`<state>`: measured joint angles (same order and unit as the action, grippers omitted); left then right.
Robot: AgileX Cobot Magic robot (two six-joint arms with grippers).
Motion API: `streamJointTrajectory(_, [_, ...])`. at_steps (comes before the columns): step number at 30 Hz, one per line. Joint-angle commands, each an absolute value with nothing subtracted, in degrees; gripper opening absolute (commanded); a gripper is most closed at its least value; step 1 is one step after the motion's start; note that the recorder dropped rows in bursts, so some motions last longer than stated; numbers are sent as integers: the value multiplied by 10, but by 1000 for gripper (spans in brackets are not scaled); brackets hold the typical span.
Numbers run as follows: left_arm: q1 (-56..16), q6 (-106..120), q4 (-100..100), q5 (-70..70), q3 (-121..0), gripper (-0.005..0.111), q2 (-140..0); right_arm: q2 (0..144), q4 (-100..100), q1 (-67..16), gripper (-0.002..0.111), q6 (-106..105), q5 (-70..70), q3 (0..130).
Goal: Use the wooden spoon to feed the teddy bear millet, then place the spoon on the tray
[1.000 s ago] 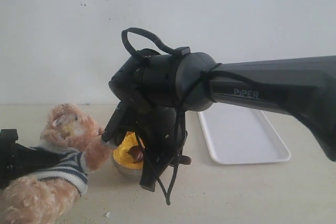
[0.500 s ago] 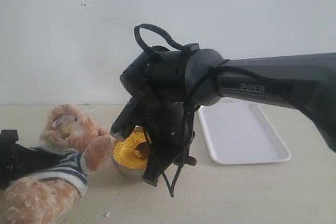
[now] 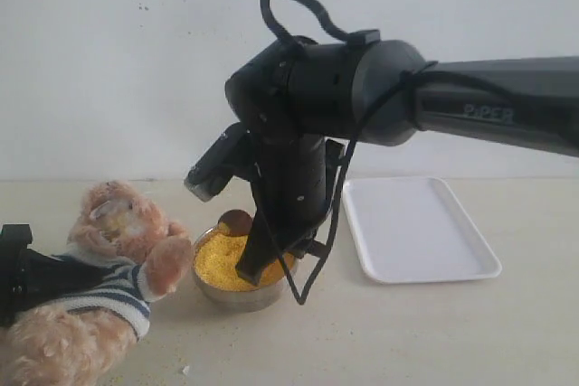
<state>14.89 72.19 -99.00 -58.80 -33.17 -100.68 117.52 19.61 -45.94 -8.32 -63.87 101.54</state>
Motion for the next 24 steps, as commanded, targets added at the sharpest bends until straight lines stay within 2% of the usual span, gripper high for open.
streamJointTrajectory(1, [148, 724, -999, -608, -334, 4, -1005, 1151, 192, -457, 0, -80, -637, 1020])
streamJointTrajectory(10, [148, 716, -959, -671, -334, 4, -1005, 1155, 31, -397, 0, -85, -635, 1020])
streamJointTrajectory(17, [148, 716, -952, -666, -334, 4, -1005, 1140, 22, -389, 0, -89, -700, 1020])
streamJointTrajectory(24, [148, 705, -894, -700, -334, 4, -1005, 1129, 12, -389, 0, -43, -679, 1017])
